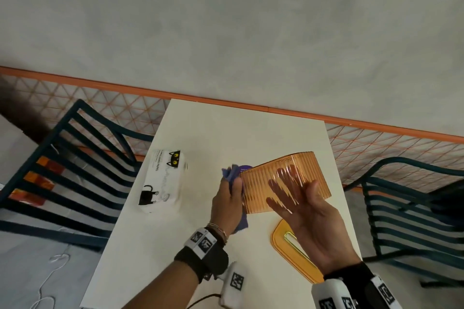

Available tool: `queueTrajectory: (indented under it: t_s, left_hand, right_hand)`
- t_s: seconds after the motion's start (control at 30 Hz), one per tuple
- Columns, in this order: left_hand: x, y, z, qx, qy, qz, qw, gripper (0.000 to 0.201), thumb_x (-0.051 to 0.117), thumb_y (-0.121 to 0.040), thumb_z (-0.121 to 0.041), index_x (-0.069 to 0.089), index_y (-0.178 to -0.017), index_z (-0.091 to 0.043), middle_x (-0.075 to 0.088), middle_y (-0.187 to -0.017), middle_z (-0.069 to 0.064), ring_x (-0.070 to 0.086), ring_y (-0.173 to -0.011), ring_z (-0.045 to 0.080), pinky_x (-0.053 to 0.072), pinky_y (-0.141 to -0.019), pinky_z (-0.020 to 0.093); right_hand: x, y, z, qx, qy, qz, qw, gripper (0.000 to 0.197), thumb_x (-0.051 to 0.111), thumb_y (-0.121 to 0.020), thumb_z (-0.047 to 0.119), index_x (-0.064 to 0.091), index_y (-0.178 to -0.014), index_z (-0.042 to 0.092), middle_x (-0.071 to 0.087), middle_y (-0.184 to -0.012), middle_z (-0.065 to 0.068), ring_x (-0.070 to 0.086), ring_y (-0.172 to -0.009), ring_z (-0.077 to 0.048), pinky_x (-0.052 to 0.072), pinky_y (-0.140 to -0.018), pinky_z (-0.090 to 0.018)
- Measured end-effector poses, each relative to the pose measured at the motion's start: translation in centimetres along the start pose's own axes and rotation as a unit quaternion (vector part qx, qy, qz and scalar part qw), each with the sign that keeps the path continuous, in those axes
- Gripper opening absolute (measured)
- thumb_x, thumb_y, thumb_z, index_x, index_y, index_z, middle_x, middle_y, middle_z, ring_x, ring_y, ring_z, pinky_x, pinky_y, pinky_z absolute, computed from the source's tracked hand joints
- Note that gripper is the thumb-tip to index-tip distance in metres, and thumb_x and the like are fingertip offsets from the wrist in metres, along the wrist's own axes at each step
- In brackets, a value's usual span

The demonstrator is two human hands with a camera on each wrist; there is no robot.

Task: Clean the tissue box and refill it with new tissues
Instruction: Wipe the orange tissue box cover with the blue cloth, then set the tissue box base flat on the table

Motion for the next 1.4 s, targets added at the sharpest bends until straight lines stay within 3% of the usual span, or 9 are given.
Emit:
queueTrajectory:
  t_s: [0.17, 0.3, 0.47, 0.63, 0.83, 1.03, 1.2, 1.33, 1.4]
  left_hand:
    - [-4.7, 0.7, 8.1, -0.199, 0.051, 0.032, 0.978, 0.032, 0.069, -0.093, -0.026, 0.058, -0.118, -0.008, 0.074, -0.098, 0.007, 0.077, -0.066, 0.018, 0.062, -0.065, 0.033]
    - [-11.8, 1.8, 13.2, -0.206, -0.145, -0.005, 0.968, 0.021, 0.072, -0.084, -0.019, 0.066, -0.104, -0.015, 0.076, -0.078, 0.004, 0.074, -0.062, 0.018, 0.058, -0.06, 0.029]
    - [-16.4, 2.3, 16.4, -0.214, -0.31, 0.012, 0.926, 0.027, 0.076, -0.081, -0.034, 0.07, -0.102, -0.019, 0.071, -0.095, 0.003, 0.063, -0.086, 0.023, 0.049, -0.08, 0.028]
    - [-15.2, 2.1, 14.3, -0.181, -0.332, 0.028, 0.925, 0.044, 0.072, -0.085, -0.047, 0.071, -0.119, -0.02, 0.073, -0.116, 0.003, 0.067, -0.111, 0.025, 0.052, -0.097, 0.035]
    - [-5.1, 3.2, 5.5, -0.164, 0.069, 0.174, 0.969, 0.113, 0.086, -0.05, -0.072, 0.041, -0.146, -0.035, 0.059, -0.136, -0.003, 0.062, -0.119, 0.023, 0.063, -0.082, 0.049]
    - [-2.1, 2.1, 7.2, -0.206, 0.024, 0.122, 0.971, 0.085, 0.09, -0.059, -0.042, 0.046, -0.132, -0.035, 0.062, -0.123, 0.002, 0.067, -0.104, 0.027, 0.065, -0.065, 0.047]
    - [-2.8, 1.5, 10.5, -0.245, 0.049, 0.146, 0.957, 0.059, 0.078, -0.077, -0.028, 0.055, -0.132, -0.026, 0.067, -0.118, 0.011, 0.071, -0.101, 0.034, 0.064, -0.069, 0.052]
    - [-4.0, 1.2, 12.6, -0.264, 0.095, 0.163, 0.946, 0.039, 0.069, -0.086, -0.015, 0.066, -0.124, -0.018, 0.066, -0.12, 0.017, 0.067, -0.107, 0.04, 0.061, -0.076, 0.062]
    - [-4.5, 1.1, 13.4, -0.268, 0.107, 0.163, 0.944, 0.032, 0.066, -0.085, -0.014, 0.072, -0.116, -0.015, 0.065, -0.121, 0.02, 0.065, -0.108, 0.039, 0.06, -0.077, 0.063]
  right_hand:
    - [-1.3, 0.1, 0.6, 0.017, 0.151, 0.038, 0.988, 0.045, 0.038, -0.104, 0.031, 0.057, -0.137, 0.007, 0.062, -0.136, -0.019, 0.058, -0.128, -0.039, 0.039, -0.11, -0.06]
    - [-1.9, 0.0, -0.6, 0.038, 0.356, 0.048, 0.933, 0.035, 0.05, -0.1, 0.027, 0.068, -0.127, 0.014, 0.072, -0.124, -0.007, 0.066, -0.12, -0.027, 0.053, -0.101, -0.045]
    - [-3.5, -0.7, -2.8, 0.08, 0.453, 0.057, 0.886, 0.037, 0.064, -0.093, 0.043, 0.068, -0.127, 0.028, 0.072, -0.125, 0.005, 0.066, -0.119, -0.018, 0.043, -0.11, -0.055]
    - [-2.7, -1.3, -5.0, 0.105, 0.544, 0.082, 0.828, 0.029, 0.061, -0.098, 0.04, 0.071, -0.123, 0.031, 0.07, -0.123, 0.019, 0.061, -0.12, -0.001, 0.04, -0.114, -0.035]
    - [-1.5, -2.2, -9.4, 0.084, 0.751, 0.184, 0.628, 0.034, 0.048, -0.103, 0.042, 0.07, -0.121, 0.023, 0.072, -0.116, 0.008, 0.065, -0.103, -0.012, 0.049, -0.09, -0.028]
    - [-1.5, -2.7, -13.0, 0.038, 0.873, 0.212, 0.437, 0.029, 0.044, -0.102, 0.023, 0.07, -0.106, 0.012, 0.072, -0.096, -0.007, 0.064, -0.078, -0.023, 0.053, -0.068, -0.032]
    - [-1.7, -2.4, -11.5, -0.007, 0.831, 0.163, 0.532, 0.04, 0.056, -0.095, 0.055, 0.072, -0.12, 0.028, 0.074, -0.116, 0.005, 0.067, -0.1, -0.018, 0.045, -0.079, -0.026]
    - [-5.8, -2.3, -5.4, -0.164, 0.769, -0.1, 0.61, 0.044, 0.071, -0.086, 0.052, 0.071, -0.119, 0.023, 0.071, -0.116, 0.001, 0.067, -0.103, -0.021, 0.048, -0.084, -0.027]
    - [-9.5, -2.7, -5.0, -0.054, 0.758, -0.183, 0.623, 0.056, 0.068, -0.091, 0.044, 0.054, -0.139, 0.019, 0.063, -0.132, -0.007, 0.061, -0.118, -0.029, 0.048, -0.095, -0.035]
Point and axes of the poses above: each hand's wrist, its own y-axis away from the middle knuckle, its own x-axis out of the palm, z = x × y, the point moved 6 cm from there along -y, towards the middle knuckle
